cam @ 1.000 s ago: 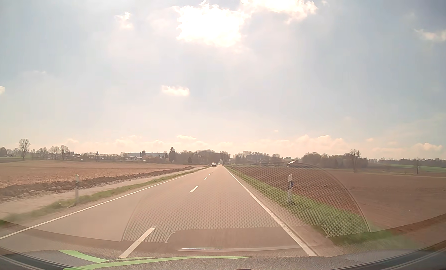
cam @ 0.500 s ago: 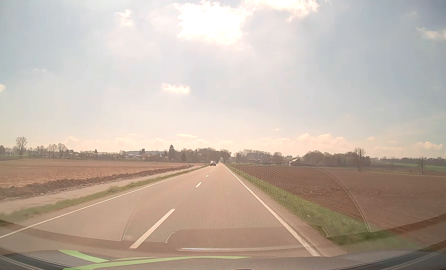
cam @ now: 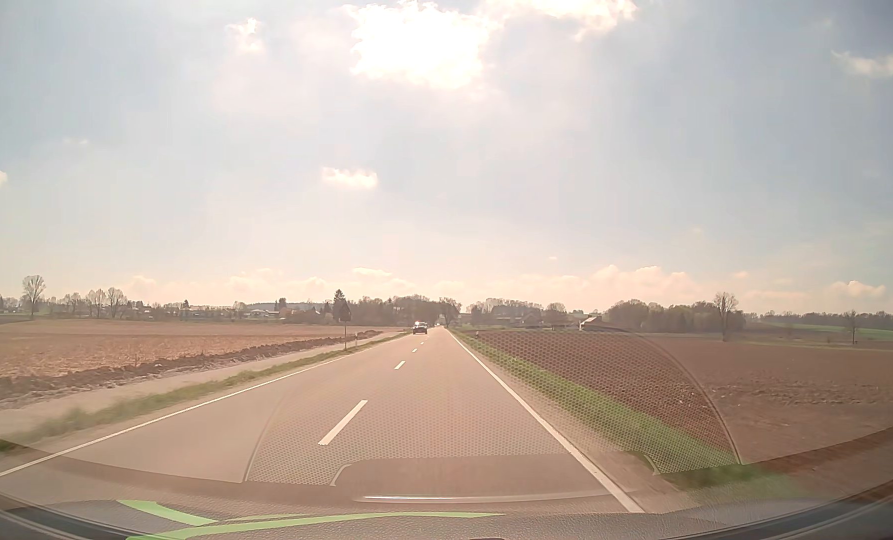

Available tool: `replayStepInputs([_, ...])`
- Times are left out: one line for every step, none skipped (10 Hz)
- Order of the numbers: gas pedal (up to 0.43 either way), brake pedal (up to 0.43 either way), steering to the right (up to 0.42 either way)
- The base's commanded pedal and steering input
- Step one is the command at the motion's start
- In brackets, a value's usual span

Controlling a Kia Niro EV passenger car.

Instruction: Follow the waypoints while adhering to traffic rules and regulations

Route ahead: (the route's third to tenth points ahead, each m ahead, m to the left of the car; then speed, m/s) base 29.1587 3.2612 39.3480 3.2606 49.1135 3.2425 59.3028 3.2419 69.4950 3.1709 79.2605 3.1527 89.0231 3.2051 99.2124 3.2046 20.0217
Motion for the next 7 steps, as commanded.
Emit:
replayStepInputs([0.28,0.0,0.001])
replayStepInputs([0.28,0.0,0.0])
replayStepInputs([0.28,0.0,-0.001])
replayStepInputs([0.28,0.0,-0.001])
replayStepInputs([0.28,0.0,-0.001])
replayStepInputs([0.28,0.0,-0.001])
replayStepInputs([0.28,0.0,-0.001])
